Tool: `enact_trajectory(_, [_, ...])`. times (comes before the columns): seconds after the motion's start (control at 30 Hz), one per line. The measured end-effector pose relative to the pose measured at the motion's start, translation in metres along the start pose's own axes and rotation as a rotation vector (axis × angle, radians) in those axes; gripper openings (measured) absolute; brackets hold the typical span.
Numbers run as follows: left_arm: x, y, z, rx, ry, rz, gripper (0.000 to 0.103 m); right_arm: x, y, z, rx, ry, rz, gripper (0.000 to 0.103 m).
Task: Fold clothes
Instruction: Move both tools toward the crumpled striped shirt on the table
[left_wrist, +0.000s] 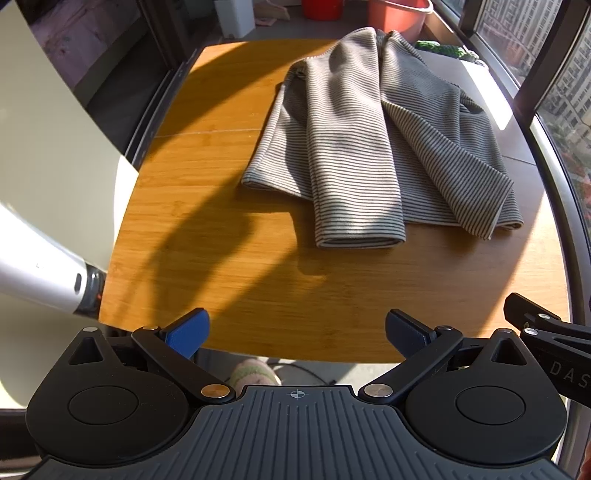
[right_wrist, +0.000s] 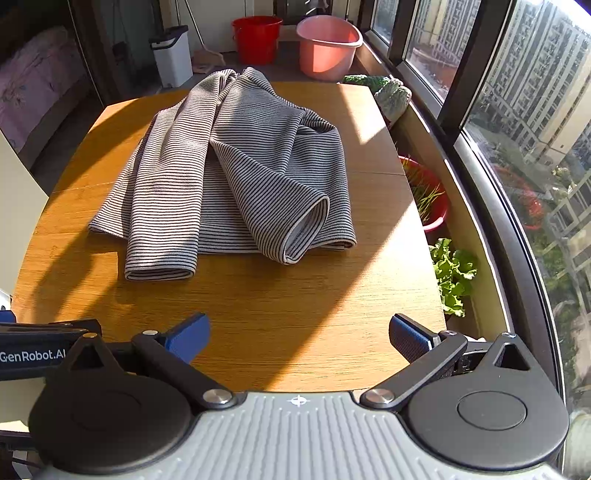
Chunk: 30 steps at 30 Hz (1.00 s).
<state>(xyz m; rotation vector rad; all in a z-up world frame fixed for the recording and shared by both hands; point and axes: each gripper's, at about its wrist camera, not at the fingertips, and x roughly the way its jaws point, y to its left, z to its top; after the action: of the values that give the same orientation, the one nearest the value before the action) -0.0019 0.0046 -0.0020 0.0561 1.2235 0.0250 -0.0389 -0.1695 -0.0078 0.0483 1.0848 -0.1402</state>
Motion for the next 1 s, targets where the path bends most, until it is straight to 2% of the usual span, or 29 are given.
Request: enact_trajectory(1.0, [0.010,0.000,0.001,-0.001,0.013,-0.006,0.103,0.007,0.001,0.000,0.009,0.017,-0.005,0.103])
